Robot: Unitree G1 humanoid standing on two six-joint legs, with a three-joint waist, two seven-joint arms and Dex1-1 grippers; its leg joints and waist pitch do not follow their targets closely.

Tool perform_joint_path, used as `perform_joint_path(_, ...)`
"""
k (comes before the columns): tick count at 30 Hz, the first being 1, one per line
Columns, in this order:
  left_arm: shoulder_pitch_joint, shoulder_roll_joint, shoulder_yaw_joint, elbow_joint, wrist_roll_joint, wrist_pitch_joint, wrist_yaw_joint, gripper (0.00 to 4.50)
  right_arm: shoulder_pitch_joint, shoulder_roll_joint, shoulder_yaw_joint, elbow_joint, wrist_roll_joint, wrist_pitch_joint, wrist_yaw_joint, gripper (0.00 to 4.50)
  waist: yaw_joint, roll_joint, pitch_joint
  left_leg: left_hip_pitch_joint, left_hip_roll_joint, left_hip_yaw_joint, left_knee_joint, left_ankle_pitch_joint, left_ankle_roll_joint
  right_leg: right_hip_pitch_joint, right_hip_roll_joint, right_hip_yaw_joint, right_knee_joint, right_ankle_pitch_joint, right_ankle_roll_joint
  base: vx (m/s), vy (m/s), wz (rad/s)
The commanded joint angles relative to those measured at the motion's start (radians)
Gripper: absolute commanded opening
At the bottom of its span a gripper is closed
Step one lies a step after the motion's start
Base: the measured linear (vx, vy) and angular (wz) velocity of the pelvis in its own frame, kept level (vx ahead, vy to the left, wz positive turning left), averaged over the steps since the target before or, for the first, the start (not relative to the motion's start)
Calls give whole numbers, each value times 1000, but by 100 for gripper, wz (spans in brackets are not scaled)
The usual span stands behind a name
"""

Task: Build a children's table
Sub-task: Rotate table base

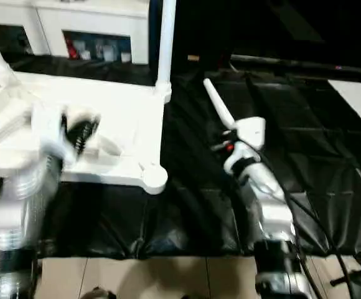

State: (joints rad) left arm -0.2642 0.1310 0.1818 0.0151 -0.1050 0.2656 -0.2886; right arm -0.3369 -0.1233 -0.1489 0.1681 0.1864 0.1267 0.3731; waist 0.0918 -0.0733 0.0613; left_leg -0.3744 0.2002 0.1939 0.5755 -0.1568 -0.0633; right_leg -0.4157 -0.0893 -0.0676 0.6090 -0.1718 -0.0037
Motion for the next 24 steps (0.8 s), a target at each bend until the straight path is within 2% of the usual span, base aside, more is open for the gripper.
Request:
perform_joint_path(1, 4, -58, 57, -34, 65, -133, 193, 151, 48, 3, -15, -59, 11, 24, -28, 169, -1, 8, -67, 16, 31, -17, -68, -338, -5, 35, -34, 40, -95, -333, -53, 0, 0, 0)
perform_joint_path(2, 4, -62, 63, -35, 68, -139, 205, 151, 52, 3, -15, -62, 11, 25, -29, 169, 0, 7, -67, 17, 31, -17, -68, -339, -5, 35, -36, 39, -93, -322, -55, 0, 0, 0)
perform_joint_path(3, 8, -53, 61, -40, 62, -136, 186, 177, 65, 7, -16, -71, 11, 25, -35, 190, -2, 0, -69, 12, 28, -17, -68, -334, 1, 39, -37, 38, -92, -318, -56, 0, 0, 0)
perform_joint_path(5, 12, -44, 55, -47, 55, -127, 162, 182, 76, 9, -15, -81, 11, 29, -41, 205, -2, 4, -67, 12, 28, -18, -69, -333, 2, 36, -38, 38, -91, -334, -51, 0, 0, 0)
perform_joint_path(7, 17, -34, 52, -51, 66, -107, 169, 190, 105, 16, -9, -98, 9, 35, -48, 214, -3, 4, -65, 12, 28, -18, -69, -347, -4, 33, -39, 39, -93, -357, -43, 0, 0, 0)
perform_joint_path(9, 22, -33, 51, -55, 54, -105, 161, 221, 117, 20, -7, -109, 10, 42, -54, 243, -4, 3, -64, 10, 27, -19, -70, -349, -5, 33, -39, 39, -94, -365, -35, 0, 0, 0)
perform_joint_path(11, 28, -29, 48, -61, 52, -95, 160, 226, 124, 25, -6, -114, 10, 46, -60, 249, -2, 3, -64, 10, 26, -20, -69, -350, -7, 32, -41, 39, -95, -375, -33, 0, 0, 0)
perform_joint_path(13, 38, -38, 49, -78, 14, -67, 142, 252, 133, 30, -3, -118, 16, 48, -68, 275, -1, 5, -65, 10, 27, -20, -69, -348, -12, 32, -41, 40, -93, -355, -42, 0, 0, 0)
perform_joint_path(14, 52, -35, 45, -109, -55, -13, 74, 252, 139, 39, -14, -119, 32, 44, -79, 275, 1, 15, -66, 12, 27, -20, -69, -348, -18, 32, -42, 41, -88, -339, -53, 0, 0, 0)
perform_joint_path(15, 53, -34, 44, -111, -62, -8, 66, 268, 139, 40, -16, -119, 33, 43, -79, 284, 0, 11, -65, 10, 27, -19, -69, -348, -18, 31, -42, 41, -91, -336, -56, 0, 0, 0)
perform_joint_path(16, 60, -24, 37, -120, -72, -3, 48, 273, 143, 42, -20, -123, 36, 46, -85, 294, -1, 14, -65, 9, 26, -19, -71, -352, -18, 31, -38, 40, -90, -325, -61, 0, 0, 0)
perform_joint_path(19, 62, -24, 35, -134, -77, -14, 54, 299, 151, 38, -19, -130, 36, 51, -88, 323, -2, 14, -65, 9, 26, -19, -71, -349, -17, 34, -37, 40, -88, -294, -62, 0, 0, 0)
perform_joint_path(21, 65, -23, 23, -147, -83, -9, 41, 305, 158, 32, -11, -129, 29, 48, -78, 332, -1, 5, -65, 9, 27, -18, -70, -351, -16, 36, -38, 40, -89, -306, -57, 0, 0, 0)
perform_joint_path(22, 65, -23, 23, -147, -83, -9, 41, 312, 158, 32, -11, -129, 29, 48, -78, 340, 0, 10, -65, 11, 28, -19, -70, -348, -17, 34, -39, 41, -88, -308, -57, 0, 0, 0)
perform_joint_path(24, 69, -21, 17, -151, -86, -2, 37, 333, 161, 29, -7, -126, 27, 48, -75, 366, -1, 9, -65, 10, 27, -18, -70, -351, -19, 35, -38, 41, -88, -316, -53, 0, 0, 0)
